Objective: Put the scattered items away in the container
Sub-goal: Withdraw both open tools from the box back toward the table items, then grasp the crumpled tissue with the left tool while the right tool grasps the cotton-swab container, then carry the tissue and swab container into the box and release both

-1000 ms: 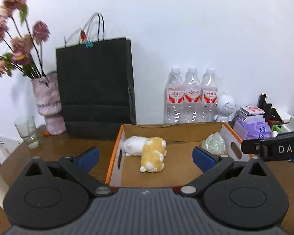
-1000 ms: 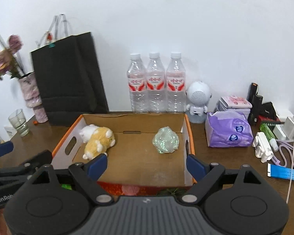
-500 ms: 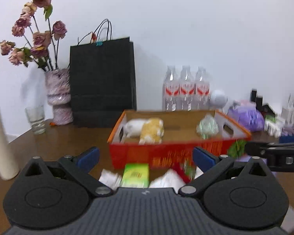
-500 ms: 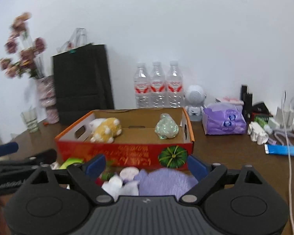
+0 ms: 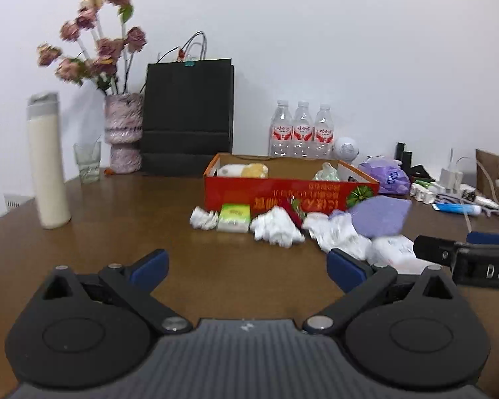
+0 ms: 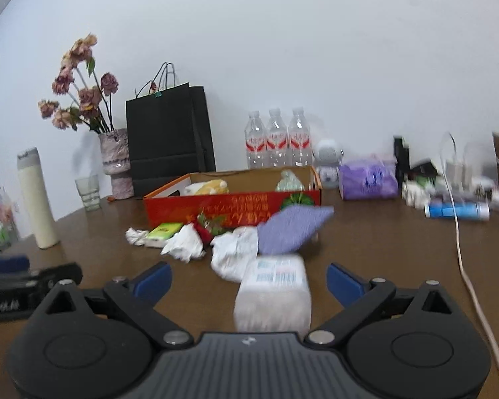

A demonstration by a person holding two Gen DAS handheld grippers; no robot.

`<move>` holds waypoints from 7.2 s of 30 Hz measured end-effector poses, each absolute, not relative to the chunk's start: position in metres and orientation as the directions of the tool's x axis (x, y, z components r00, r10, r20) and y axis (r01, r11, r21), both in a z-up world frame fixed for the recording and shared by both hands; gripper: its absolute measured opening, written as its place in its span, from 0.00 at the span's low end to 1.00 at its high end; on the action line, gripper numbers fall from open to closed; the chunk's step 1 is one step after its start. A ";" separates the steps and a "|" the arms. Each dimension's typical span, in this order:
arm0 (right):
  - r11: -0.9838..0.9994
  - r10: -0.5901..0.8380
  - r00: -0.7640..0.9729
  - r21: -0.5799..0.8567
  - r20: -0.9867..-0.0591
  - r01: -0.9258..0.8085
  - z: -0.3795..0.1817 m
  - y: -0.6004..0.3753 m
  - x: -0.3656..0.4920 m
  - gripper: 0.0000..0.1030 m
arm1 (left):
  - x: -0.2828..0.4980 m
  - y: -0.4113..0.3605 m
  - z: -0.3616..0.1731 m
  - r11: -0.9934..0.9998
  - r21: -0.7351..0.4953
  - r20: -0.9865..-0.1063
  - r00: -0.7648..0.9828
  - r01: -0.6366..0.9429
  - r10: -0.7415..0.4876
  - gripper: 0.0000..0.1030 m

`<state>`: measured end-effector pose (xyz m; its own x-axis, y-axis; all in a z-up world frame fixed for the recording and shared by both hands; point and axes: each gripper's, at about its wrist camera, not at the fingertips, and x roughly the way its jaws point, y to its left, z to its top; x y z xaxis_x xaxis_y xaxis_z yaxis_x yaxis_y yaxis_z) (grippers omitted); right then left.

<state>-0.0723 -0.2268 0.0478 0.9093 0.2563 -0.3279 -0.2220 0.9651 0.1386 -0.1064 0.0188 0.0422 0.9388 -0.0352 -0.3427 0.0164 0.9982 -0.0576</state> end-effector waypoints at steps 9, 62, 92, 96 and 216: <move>0.970 0.241 0.925 0.113 -0.293 -0.217 0.039 -0.227 -0.137 0.97 | -0.152 0.020 0.027 1.000 -0.018 -0.320 0.947 -0.001 -0.005 1.00; 0.981 0.190 0.777 0.077 -0.600 -0.180 0.013 -0.213 -0.003 0.63 | 0.016 0.000 0.028 0.981 -0.004 -0.541 0.824 0.195 -0.166 0.25; 0.974 0.228 0.820 0.129 -0.525 -0.188 0.015 -0.220 -0.077 0.63 | -0.099 -0.003 0.039 0.979 -0.005 -0.421 0.888 0.202 -0.185 0.25; 0.977 0.214 0.892 0.088 -0.398 -0.195 0.033 -0.213 -0.102 0.63 | -0.118 -0.004 0.044 0.984 0.000 -0.353 0.921 0.178 -0.166 0.25; 0.996 0.083 0.231 0.084 -0.969 -0.009 0.080 -0.185 0.363 0.76 | 0.342 -0.054 0.090 0.992 -0.051 -0.938 0.334 0.117 -0.088 0.73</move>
